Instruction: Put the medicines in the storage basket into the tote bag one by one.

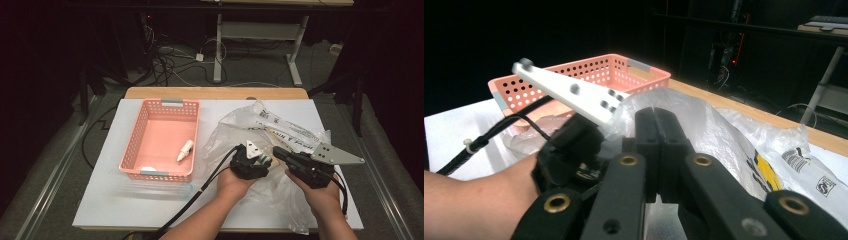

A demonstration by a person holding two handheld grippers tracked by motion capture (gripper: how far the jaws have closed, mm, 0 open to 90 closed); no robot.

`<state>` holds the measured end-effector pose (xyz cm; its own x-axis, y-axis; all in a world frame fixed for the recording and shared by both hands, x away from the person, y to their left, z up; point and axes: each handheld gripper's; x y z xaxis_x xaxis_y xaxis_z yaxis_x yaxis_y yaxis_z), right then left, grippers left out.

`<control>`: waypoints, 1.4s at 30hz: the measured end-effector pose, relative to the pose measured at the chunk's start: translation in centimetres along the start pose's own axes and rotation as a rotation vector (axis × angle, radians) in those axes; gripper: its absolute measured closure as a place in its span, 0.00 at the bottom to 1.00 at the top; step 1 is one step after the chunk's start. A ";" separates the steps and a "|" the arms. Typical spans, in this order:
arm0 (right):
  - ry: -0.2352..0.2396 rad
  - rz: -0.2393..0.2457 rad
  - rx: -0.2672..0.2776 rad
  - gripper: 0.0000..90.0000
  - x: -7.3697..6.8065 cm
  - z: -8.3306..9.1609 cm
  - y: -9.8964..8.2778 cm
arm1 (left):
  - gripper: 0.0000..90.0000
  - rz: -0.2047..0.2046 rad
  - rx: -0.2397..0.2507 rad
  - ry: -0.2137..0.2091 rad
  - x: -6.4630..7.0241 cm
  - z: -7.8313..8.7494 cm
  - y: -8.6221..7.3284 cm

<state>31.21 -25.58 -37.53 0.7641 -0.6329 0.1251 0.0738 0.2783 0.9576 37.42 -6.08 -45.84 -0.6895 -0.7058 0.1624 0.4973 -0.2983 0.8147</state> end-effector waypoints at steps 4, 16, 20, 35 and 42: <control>-0.001 0.000 -0.003 1.00 0.0 -0.1 -0.1 | 0.39 0.031 -0.017 0.019 -0.7 -0.7 -0.1; -0.003 -0.003 -0.013 1.00 0.2 -0.5 -0.4 | 0.39 0.106 -0.007 0.039 -1.1 -2.4 0.0; -0.004 -0.004 -0.014 1.00 0.2 -0.5 -0.4 | 0.39 0.114 0.002 0.034 -1.1 -2.7 0.2; -0.003 -0.004 -0.013 1.00 0.3 -0.4 -0.4 | 0.38 0.117 -0.030 0.042 -1.2 -3.2 0.3; -0.004 -0.004 -0.012 1.00 0.3 -0.4 -0.4 | 0.35 0.101 -0.034 0.026 -1.3 -3.0 0.3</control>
Point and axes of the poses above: each handheld gripper's, and its own axes: z roughly backward along the jaws, y roughly out of its top, x roughly to its right, and after that the axes turned 7 degrees about z, right-handed
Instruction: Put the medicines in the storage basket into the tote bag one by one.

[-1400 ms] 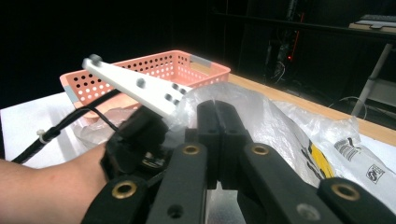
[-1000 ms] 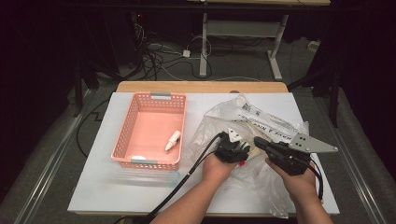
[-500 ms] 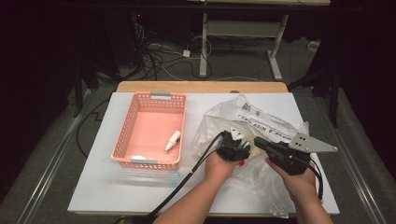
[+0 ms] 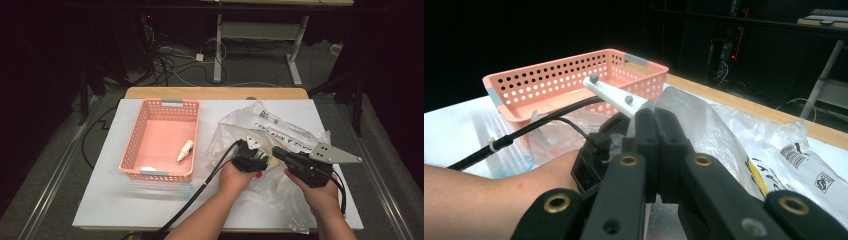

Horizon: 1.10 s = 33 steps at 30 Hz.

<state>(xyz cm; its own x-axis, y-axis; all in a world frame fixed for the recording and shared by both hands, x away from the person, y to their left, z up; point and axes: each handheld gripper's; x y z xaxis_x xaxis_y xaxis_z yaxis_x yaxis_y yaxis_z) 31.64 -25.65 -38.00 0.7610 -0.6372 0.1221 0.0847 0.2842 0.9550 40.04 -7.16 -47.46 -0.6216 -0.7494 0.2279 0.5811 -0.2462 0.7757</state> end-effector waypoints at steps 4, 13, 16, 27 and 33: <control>-0.001 -0.002 0.000 1.00 0.0 0.0 0.0 | 0.30 -0.007 0.009 -0.003 0.2 0.3 0.1; -0.003 -0.002 -0.001 1.00 0.1 0.2 0.0 | 0.15 -0.098 -0.047 -0.032 0.5 2.1 0.3; -0.003 -0.001 0.001 1.00 0.1 0.2 0.0 | 0.09 -0.076 -0.020 -0.053 0.9 2.6 0.2; -0.006 0.000 -0.001 1.00 0.1 0.4 0.0 | 0.00 -0.069 -0.030 -0.141 1.7 4.4 -1.1; -0.008 -0.003 -0.005 1.00 0.1 0.4 -0.1 | 0.00 -0.116 -0.025 -0.185 2.6 5.9 -2.3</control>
Point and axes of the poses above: each handheld gripper's, and its own axes: z roughly backward along the jaws, y roughly out of its top, x roughly to its right, and after that the axes turned 7 degrees about z, right-handed
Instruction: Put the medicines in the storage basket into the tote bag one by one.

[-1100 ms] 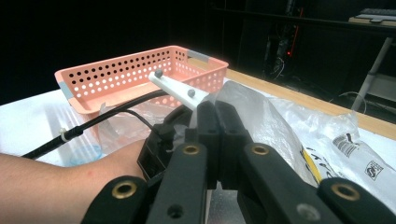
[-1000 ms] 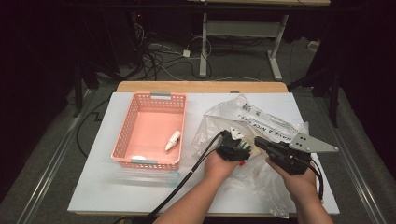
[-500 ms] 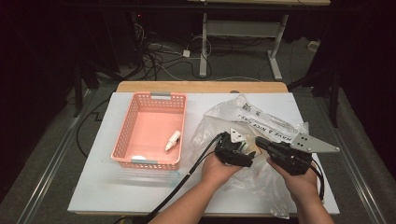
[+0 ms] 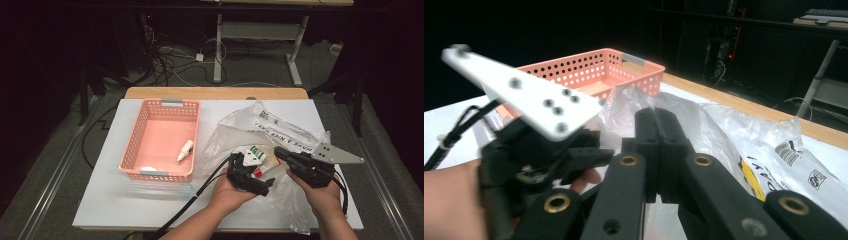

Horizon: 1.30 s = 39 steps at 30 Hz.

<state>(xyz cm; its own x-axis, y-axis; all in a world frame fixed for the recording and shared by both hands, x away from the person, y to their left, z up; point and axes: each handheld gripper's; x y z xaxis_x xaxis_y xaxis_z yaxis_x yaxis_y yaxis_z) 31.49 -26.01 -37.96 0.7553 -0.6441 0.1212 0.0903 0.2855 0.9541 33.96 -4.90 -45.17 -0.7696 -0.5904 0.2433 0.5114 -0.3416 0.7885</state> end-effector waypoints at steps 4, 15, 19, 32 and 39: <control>-0.002 -0.001 0.001 1.00 0.0 0.0 -0.1 | 0.00 -0.012 0.007 -0.032 0.7 1.1 -0.7; -0.006 -0.001 -0.009 1.00 0.0 -0.1 -0.3 | 0.00 -0.030 0.022 -0.069 1.8 3.7 -2.5; -0.007 0.002 -0.013 1.00 0.0 -0.1 -0.4 | 0.00 -0.039 0.022 -0.080 2.0 4.8 -3.2; -0.012 -0.001 -0.017 1.00 0.1 0.0 -0.4 | 0.00 -0.047 0.059 -0.132 2.4 7.5 -3.8; -0.014 -0.003 -0.015 1.00 0.2 0.2 -0.5 | 0.00 -0.058 0.056 -0.135 2.8 8.8 -3.5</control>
Point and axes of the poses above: each handheld gripper's, and its own axes: z roughly backward along the jaws, y roughly out of its top, x roughly to its right, and after that the axes turned 7 degrees about z, right-handed
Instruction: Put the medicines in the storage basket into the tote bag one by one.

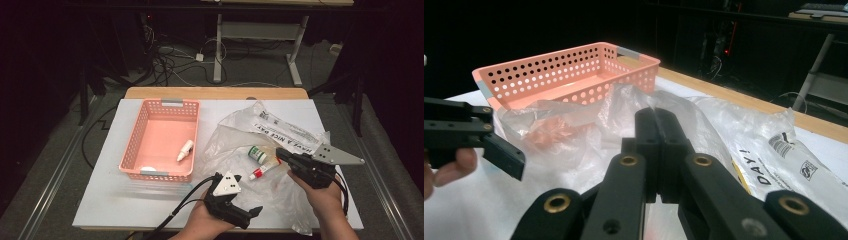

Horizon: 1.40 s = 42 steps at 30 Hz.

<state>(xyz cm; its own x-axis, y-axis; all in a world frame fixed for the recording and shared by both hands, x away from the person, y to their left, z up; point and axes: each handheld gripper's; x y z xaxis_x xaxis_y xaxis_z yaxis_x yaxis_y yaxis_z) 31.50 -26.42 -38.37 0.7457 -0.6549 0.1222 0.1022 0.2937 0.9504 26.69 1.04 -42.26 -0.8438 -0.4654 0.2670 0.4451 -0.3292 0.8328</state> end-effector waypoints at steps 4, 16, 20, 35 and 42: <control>-0.003 -0.001 0.000 1.00 0.1 0.1 0.0 | 0.00 -0.003 0.018 -0.001 0.3 1.0 0.4; -0.006 0.000 -0.006 1.00 0.1 0.1 -0.1 | 0.00 0.031 0.094 0.083 -2.1 4.4 1.4; -0.005 -0.001 -0.005 1.00 0.1 0.1 -0.2 | 0.00 0.049 0.113 0.116 -3.2 5.6 1.7; -0.009 -0.005 -0.008 1.00 0.3 0.2 -0.4 | 0.00 0.125 0.112 0.249 -8.3 8.2 1.0; -0.013 -0.005 -0.004 1.00 0.4 0.3 -0.4 | 0.00 0.153 0.116 0.298 -9.9 9.3 0.6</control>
<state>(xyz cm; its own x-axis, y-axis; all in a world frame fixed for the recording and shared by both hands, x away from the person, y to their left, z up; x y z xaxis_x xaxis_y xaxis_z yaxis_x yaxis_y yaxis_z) 31.55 -27.00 -38.61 0.7367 -0.6653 0.1211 0.1090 0.2935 0.9497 32.53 13.10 -39.87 -0.6380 -0.7270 0.2540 0.5078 -0.1492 0.8484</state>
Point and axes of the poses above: each handheld gripper's, and its own axes: z roughly backward along the jaws, y roughly out of its top, x roughly to its right, and after that the axes turned 7 degrees about z, right-handed
